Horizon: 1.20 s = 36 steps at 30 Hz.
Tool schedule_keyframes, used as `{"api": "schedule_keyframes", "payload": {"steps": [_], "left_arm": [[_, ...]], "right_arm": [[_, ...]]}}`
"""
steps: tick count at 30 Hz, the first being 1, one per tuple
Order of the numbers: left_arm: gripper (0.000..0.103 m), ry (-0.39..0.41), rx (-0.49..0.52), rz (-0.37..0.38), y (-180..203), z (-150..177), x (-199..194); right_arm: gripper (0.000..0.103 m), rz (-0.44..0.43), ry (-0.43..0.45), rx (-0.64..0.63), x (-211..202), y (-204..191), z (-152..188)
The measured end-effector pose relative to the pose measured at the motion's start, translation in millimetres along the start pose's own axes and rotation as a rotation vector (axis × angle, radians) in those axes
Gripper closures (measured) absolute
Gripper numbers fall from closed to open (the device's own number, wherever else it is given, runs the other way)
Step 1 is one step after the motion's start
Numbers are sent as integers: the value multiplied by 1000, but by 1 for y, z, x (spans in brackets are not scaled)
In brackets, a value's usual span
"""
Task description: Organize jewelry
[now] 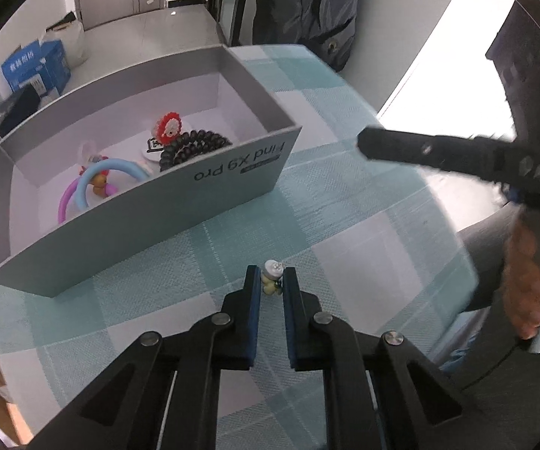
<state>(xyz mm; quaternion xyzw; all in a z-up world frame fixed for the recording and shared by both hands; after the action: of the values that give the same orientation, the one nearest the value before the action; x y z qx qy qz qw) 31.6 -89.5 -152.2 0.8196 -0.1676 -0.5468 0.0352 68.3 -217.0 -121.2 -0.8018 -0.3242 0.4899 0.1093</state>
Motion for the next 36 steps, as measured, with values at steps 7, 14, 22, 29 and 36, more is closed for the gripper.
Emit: {"api": "schedule_keyframes", "payload": {"steps": [7,14,22,29,36], "left_arm": [[96,83,-32,62,3,-11,-24],[96,154,-74,71,-5,-20,-46],[96,229,-157,48,-31,-33,-64],[96,268,-249,37,-64,-41,-76],[96,308,-301,38,-87,-53,-85]], "right_arm": [[88,-43,52,0,-12,-8,-6],[88,-62,78,-17,-15,-21,-11],[88,-151,140,-102,-22,-63,-24],[88,-200,138,-152,-10,-98,-39],[88,-209,124,-201,2,-120,-58]]}}
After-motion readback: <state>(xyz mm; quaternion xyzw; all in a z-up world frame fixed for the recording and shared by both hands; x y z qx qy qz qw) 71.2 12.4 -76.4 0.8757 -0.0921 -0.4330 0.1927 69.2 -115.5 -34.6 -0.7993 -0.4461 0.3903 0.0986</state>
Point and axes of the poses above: each gripper's, at about its wrist camera, not at the fingertips, and x roughly the way its jaws point, y to its right, z to its underside, the point moved 6 cm from there along x, roughly the way its jaws point, and after that the axes turned 2 degrees about -x, right-handed, at the moved point
